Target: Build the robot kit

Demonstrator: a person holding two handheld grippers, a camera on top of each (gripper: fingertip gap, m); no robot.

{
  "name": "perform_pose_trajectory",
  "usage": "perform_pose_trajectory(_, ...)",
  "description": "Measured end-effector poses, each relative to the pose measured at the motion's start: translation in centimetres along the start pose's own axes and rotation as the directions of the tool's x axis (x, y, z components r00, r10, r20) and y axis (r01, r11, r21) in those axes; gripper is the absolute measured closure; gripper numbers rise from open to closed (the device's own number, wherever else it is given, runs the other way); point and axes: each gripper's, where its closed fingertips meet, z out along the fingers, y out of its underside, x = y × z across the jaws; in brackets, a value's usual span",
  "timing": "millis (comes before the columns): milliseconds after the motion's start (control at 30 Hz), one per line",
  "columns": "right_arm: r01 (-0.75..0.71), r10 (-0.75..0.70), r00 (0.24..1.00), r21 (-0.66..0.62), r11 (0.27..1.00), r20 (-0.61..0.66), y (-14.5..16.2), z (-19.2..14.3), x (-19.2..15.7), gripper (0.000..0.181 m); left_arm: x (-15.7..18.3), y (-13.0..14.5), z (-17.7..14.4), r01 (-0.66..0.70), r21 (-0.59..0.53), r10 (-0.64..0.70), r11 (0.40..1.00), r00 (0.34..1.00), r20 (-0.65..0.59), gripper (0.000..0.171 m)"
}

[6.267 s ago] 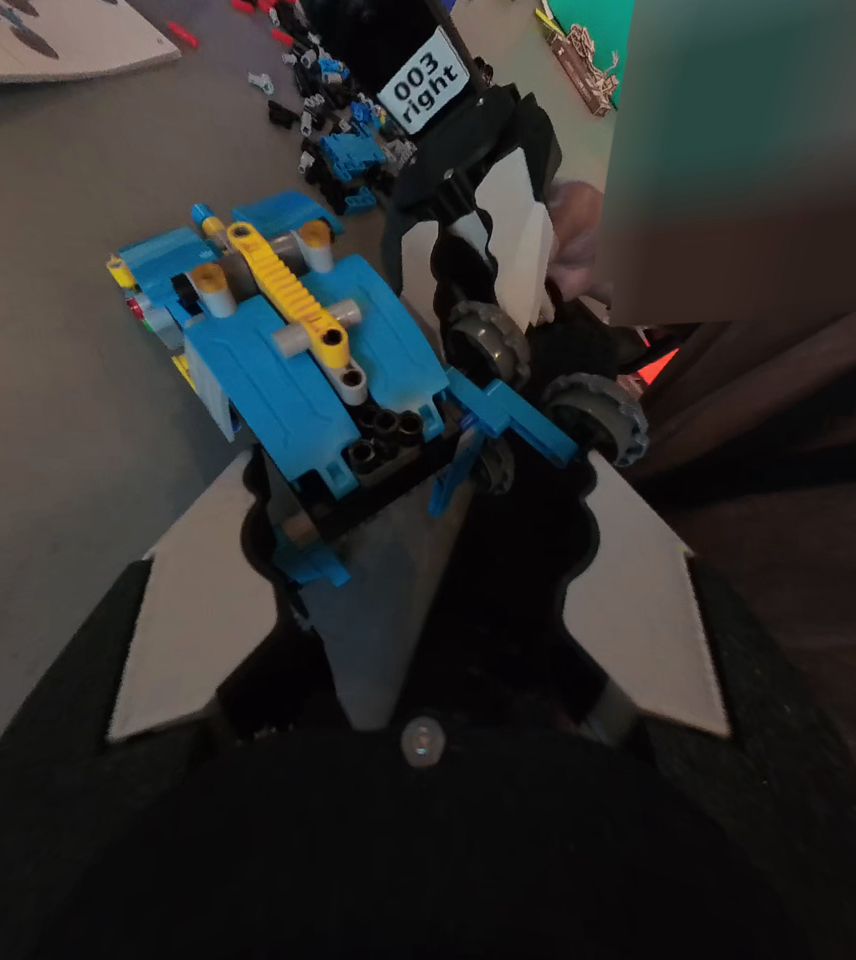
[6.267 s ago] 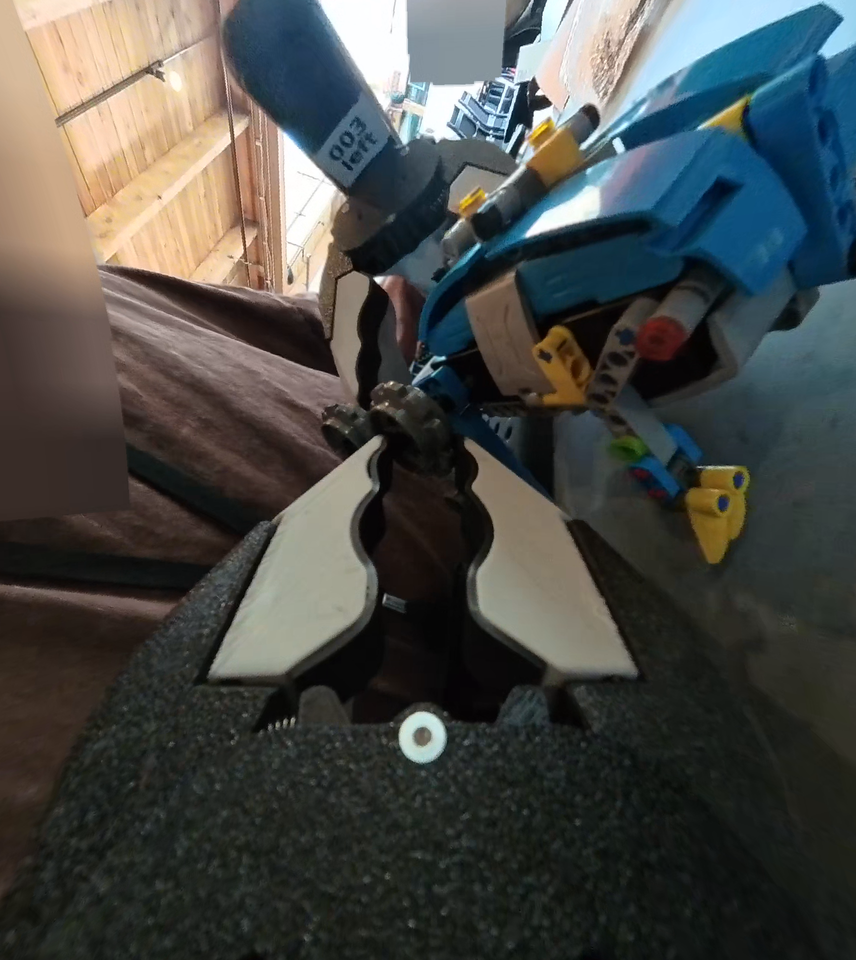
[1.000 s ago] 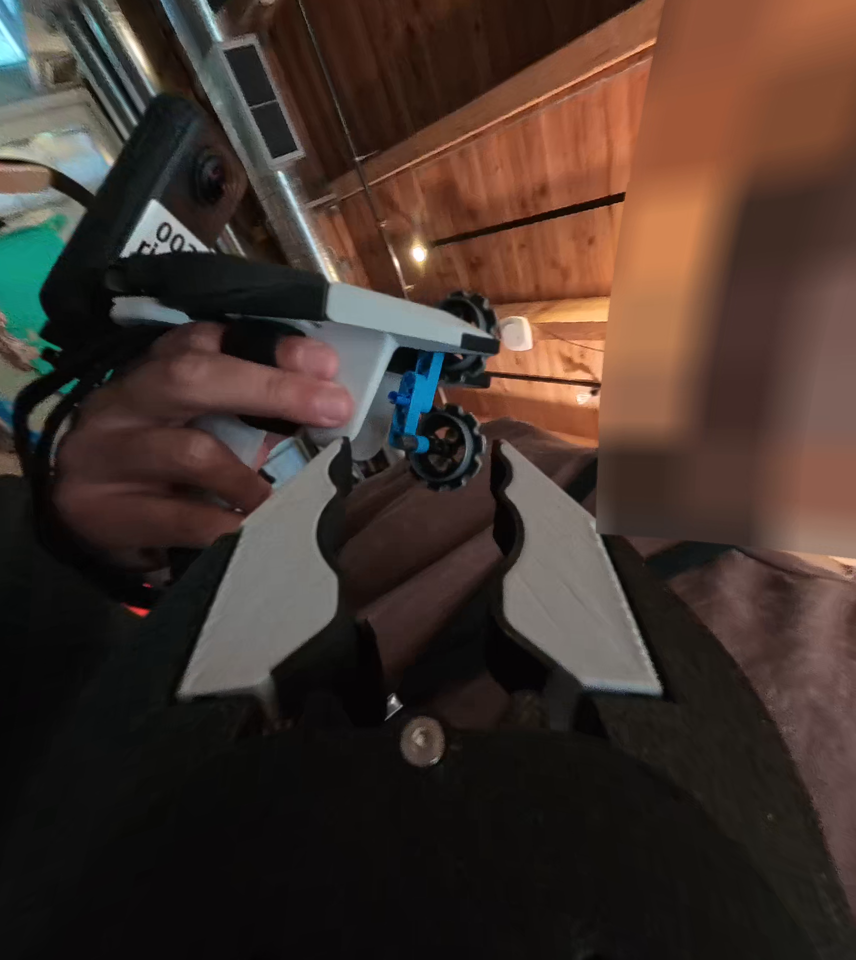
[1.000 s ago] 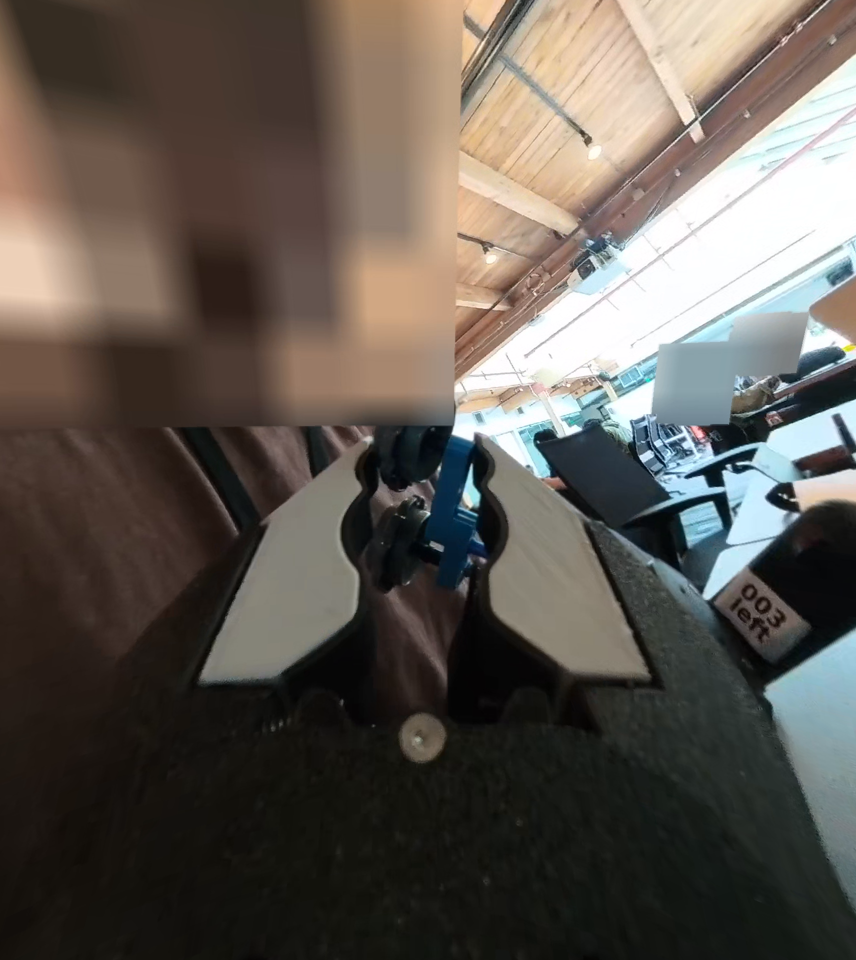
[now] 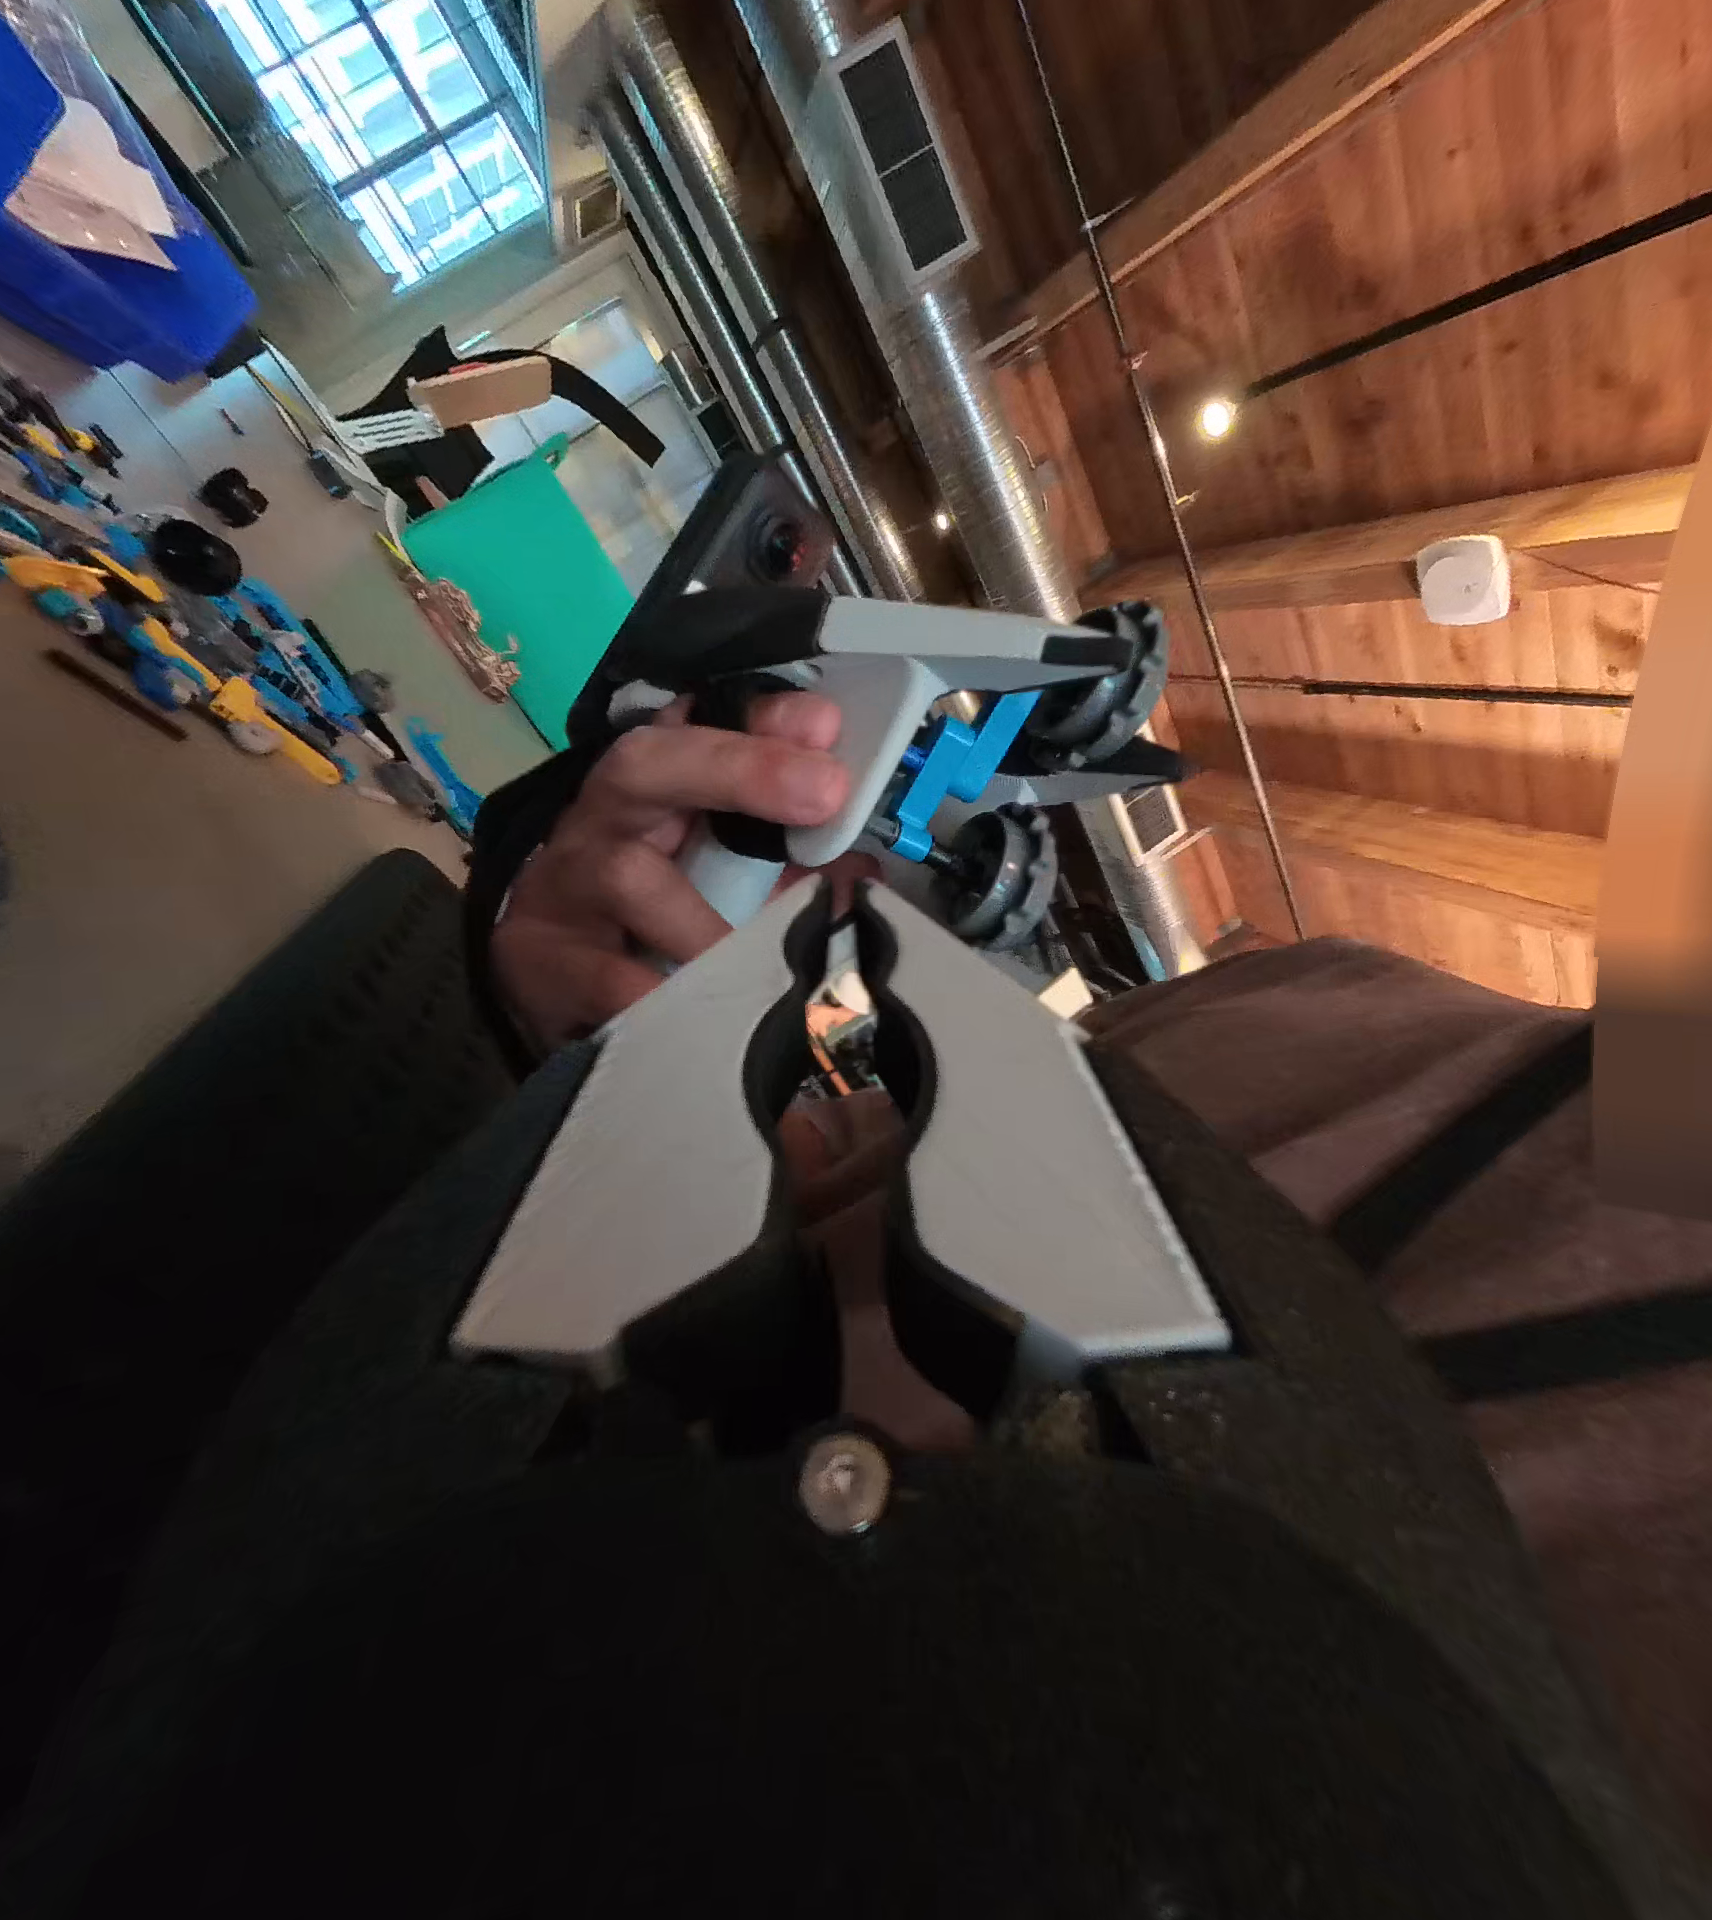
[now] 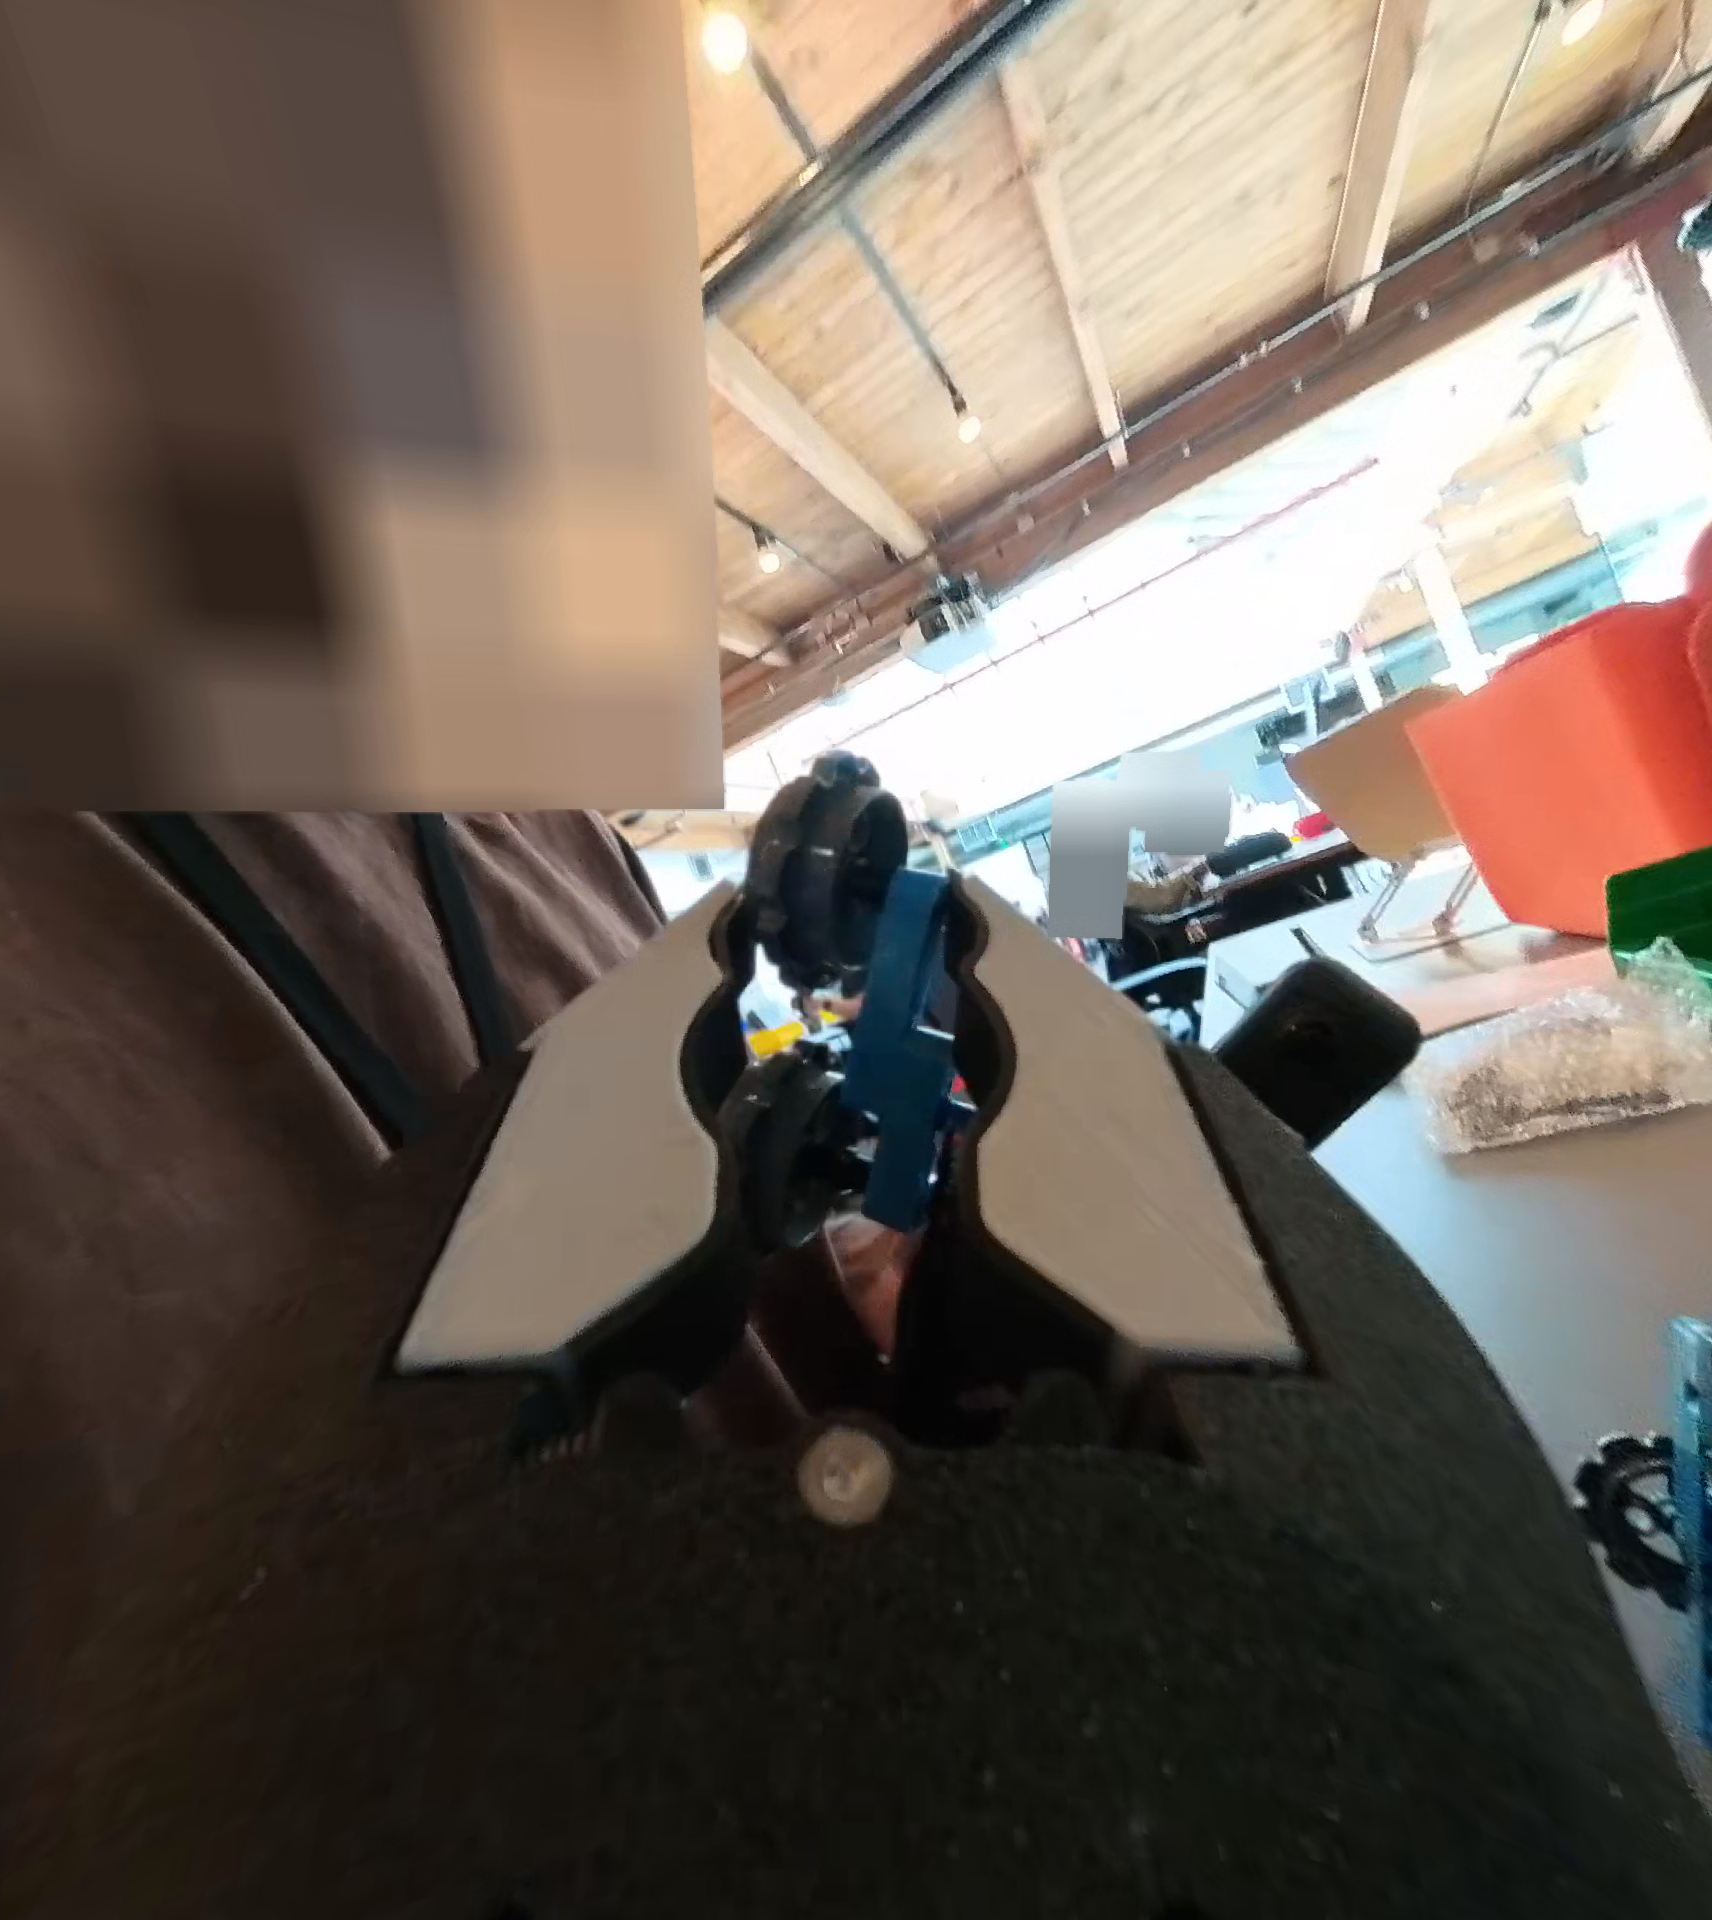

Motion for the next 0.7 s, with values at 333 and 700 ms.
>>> perform_pose_trajectory(333,0.023,-0.023,1.000,0.003,1.000,-0.011,1.7,0.4,2.8,0.147,0.6,-0.2,0.7,0.324,0.040,-0.300,0.945,0.911,-0.284,0.113)
perform_pose_trajectory(700,0.030,-0.042,0.996,-0.151,0.988,-0.073,2.6,-1.4,7.9,0.150,-1.5,-3.9,-3.0,0.390,0.160,-0.325,0.907,0.889,-0.323,0.137)
